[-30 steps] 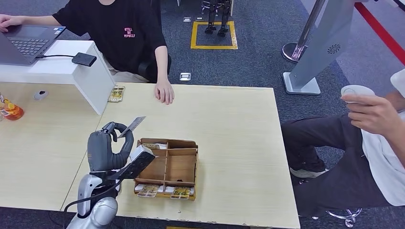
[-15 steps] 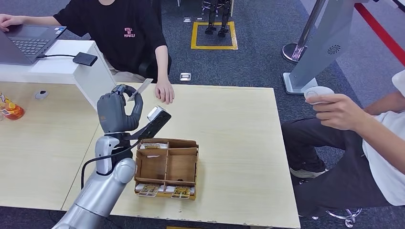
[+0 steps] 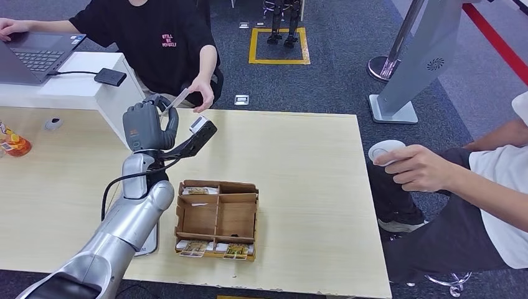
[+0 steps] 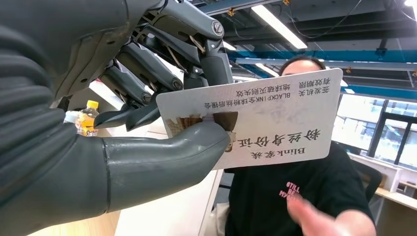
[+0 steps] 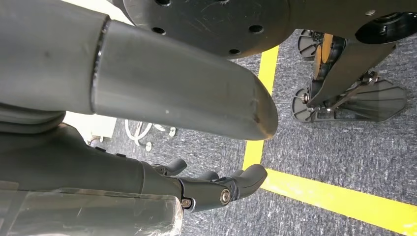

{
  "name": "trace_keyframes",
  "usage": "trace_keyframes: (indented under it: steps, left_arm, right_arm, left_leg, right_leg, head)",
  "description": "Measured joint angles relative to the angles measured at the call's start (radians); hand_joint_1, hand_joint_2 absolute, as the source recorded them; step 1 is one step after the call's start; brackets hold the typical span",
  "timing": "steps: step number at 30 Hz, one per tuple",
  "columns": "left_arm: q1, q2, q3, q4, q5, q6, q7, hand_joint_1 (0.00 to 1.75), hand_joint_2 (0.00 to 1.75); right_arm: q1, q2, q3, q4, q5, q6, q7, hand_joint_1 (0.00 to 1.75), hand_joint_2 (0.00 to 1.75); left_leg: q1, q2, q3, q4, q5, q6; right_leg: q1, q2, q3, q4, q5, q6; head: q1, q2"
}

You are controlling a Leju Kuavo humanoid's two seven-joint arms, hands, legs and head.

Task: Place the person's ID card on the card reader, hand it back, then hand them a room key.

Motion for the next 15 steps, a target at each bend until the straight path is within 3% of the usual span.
trace_keyframes:
  steps: [7,15]
  left_arm:
    - [-0.05,0.014,0.011,0.094,-0.097,0.002,0.098,1.75,1.75]
    - [-0.099,0.091,0.042,0.2,-0.281,0.007,0.222,1.75,1.75]
  right_arm:
    - [-0.003,-0.002,0.007,0.004,0.018,0.005,0.0,0.0,0.0]
    - [-0.004,-0.006,0.026,0.006,0.037,0.008,0.003,0.0,0.0]
  left_leg:
    - [0.0,0.0,0.0,0.0,0.0,0.0]
    - [0.0,0.0,0.0,0.0,0.001,-0.001]
  right_leg:
    - [0.0,0.0,0.0,0.0,0.0,0.0]
    - [0.0,0.0,0.0,0.001,0.0,0.0]
  head:
    - [0.0,0.0]
    - [0.0,0.0]
